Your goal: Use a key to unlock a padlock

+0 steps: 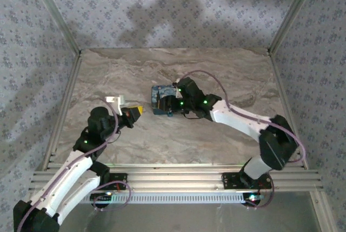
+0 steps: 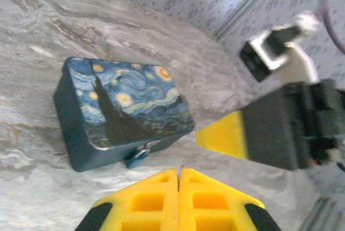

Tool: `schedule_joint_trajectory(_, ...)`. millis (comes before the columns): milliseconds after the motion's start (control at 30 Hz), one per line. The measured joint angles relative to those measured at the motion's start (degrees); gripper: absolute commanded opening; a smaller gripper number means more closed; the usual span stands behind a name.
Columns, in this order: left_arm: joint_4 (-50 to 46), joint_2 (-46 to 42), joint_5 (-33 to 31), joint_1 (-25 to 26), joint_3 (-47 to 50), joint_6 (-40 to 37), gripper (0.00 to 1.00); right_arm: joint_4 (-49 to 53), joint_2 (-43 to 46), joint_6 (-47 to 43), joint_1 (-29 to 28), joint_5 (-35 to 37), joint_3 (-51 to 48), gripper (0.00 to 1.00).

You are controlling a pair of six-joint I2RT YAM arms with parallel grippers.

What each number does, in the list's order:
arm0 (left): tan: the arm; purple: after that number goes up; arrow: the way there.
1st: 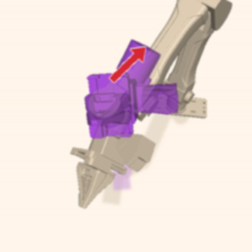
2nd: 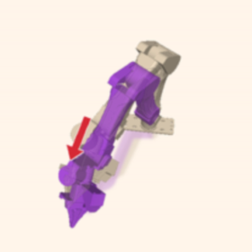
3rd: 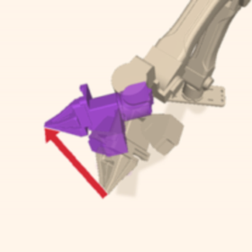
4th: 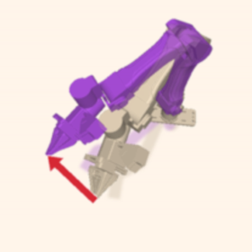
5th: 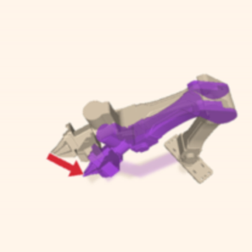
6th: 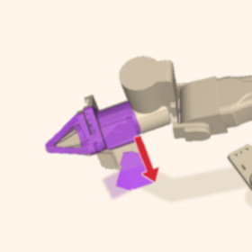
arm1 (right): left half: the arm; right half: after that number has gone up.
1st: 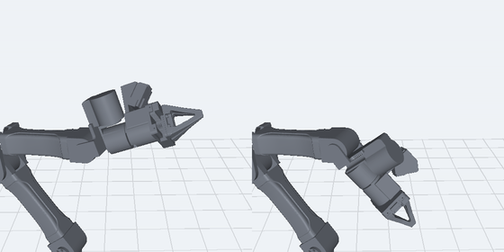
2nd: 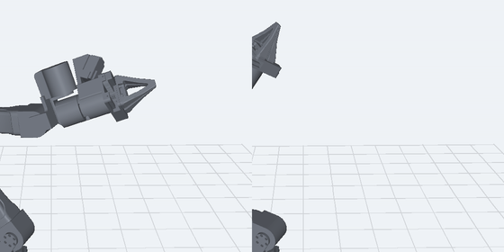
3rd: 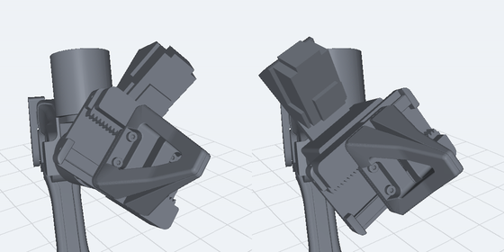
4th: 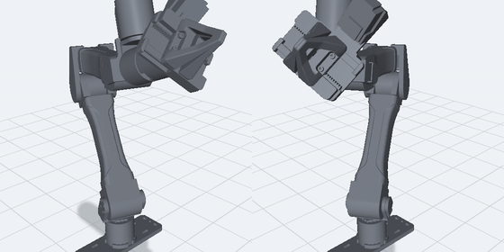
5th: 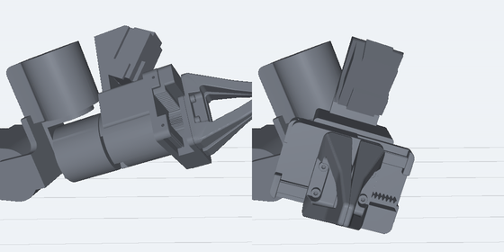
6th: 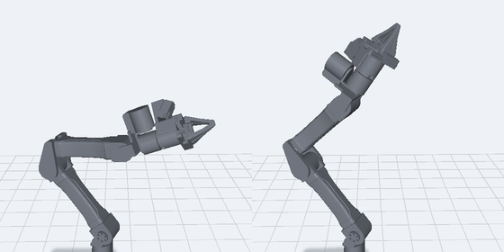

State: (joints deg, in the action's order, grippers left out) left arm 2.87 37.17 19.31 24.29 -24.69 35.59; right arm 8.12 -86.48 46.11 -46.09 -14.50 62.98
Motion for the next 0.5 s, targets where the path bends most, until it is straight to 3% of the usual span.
schedule_joint_trajectory(133,1.7,0.2,4.7,-1.8,0.0,7.8,0.0,-9.9,5.7,0.3,-2.4,-0.1,-3.0,0.58)
schedule_joint_trajectory(300,7.6,0.3,9.3,-2.7,0.0,16.7,0.0,-20.1,6.5,2.7,-4.5,-1.1,-6.2,0.57)
schedule_joint_trajectory(500,13.7,0.3,12.0,-3.1,0.0,24.8,0.0,-28.0,5.2,6.9,-5.3,-2.8,-7.9,0.47)
